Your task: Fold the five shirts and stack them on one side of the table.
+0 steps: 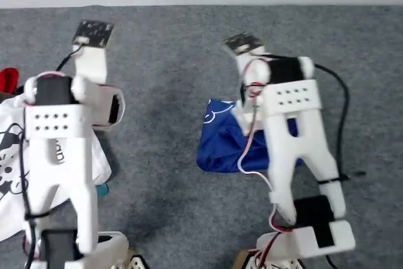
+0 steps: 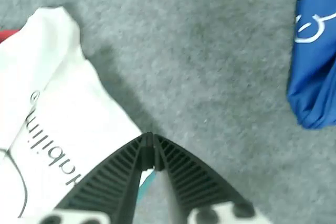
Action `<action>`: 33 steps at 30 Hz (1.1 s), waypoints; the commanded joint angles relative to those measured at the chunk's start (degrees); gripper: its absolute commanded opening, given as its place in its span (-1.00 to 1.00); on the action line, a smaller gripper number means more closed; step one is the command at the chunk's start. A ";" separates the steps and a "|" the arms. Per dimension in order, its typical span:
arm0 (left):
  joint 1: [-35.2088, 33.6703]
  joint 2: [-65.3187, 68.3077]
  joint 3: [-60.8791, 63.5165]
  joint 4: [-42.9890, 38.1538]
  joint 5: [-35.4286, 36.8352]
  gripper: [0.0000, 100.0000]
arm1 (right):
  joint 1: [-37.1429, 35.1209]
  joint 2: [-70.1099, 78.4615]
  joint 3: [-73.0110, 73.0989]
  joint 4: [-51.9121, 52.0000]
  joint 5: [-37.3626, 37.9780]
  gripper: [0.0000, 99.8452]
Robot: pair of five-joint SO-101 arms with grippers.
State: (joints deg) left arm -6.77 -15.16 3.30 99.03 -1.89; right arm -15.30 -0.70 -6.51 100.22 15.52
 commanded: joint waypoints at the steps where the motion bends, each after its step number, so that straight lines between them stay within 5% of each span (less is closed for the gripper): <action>1: -1.41 -5.10 3.65 1.49 -3.60 -0.99 | -3.65 1.63 -3.16 2.42 -0.09 -0.63; 4: -2.90 -7.74 7.08 1.49 -5.27 -0.99 | -4.88 3.82 -3.43 1.89 0.00 -0.52; 17: -8.88 -12.92 9.63 1.41 -7.65 -0.99 | -4.70 14.29 -3.43 0.22 7.74 -0.80; 33: -8.88 -13.27 9.71 1.41 -7.56 -0.99 | -1.80 13.41 -7.82 2.68 10.64 -0.74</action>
State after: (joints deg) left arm -15.56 -26.77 13.23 99.03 -9.01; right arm -17.76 15.12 -9.41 100.48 25.63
